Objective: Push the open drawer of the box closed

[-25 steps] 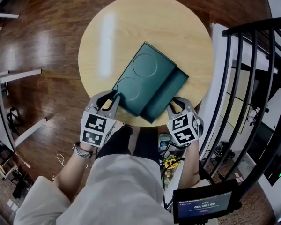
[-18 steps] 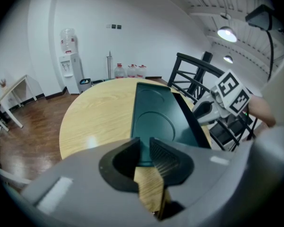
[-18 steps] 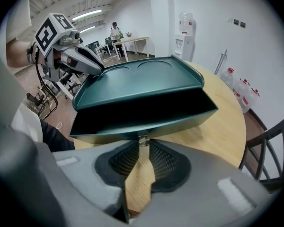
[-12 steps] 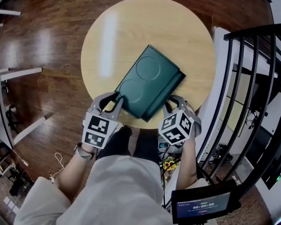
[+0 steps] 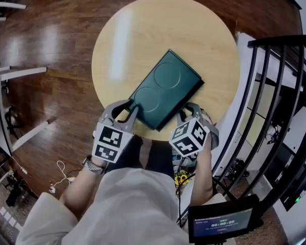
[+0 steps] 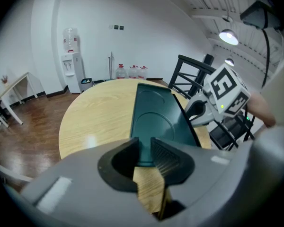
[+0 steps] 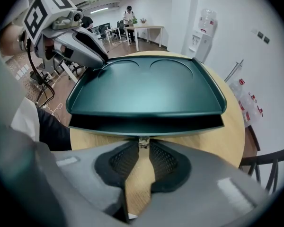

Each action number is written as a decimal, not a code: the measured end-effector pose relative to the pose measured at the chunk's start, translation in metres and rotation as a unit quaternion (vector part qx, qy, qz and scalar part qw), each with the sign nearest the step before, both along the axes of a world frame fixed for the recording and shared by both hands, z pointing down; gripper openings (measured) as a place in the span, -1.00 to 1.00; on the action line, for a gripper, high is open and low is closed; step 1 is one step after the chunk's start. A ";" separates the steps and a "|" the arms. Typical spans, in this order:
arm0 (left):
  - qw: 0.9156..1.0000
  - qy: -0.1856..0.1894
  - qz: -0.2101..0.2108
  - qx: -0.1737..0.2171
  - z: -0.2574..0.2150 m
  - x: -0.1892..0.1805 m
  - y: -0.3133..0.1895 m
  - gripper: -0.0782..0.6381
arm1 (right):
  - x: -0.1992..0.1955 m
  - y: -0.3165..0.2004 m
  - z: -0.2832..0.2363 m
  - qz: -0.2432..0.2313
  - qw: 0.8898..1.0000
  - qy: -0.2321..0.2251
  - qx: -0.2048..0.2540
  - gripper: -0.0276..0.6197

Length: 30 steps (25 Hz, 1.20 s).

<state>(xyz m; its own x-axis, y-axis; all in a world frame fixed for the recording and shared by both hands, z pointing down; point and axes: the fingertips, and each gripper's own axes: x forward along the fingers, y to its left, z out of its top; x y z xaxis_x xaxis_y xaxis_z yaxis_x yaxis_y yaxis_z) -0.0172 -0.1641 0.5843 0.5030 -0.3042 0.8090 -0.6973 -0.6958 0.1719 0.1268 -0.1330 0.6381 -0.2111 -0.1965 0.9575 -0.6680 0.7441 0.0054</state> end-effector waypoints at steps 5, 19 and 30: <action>1.000 0.004 -0.005 0.001 0.004 0.010 0.000 -0.53 | 0.002 -0.006 0.005 -0.006 1.000 -0.001 -0.001 -0.69; 1.000 -0.002 0.000 0.011 0.001 0.009 -0.001 -0.54 | -0.007 -0.013 0.002 -0.021 0.999 0.017 -0.024 -0.69; 1.000 0.017 0.013 0.006 -0.006 0.013 -0.009 -0.47 | 0.002 -0.011 0.001 0.022 0.999 0.048 -0.011 -0.58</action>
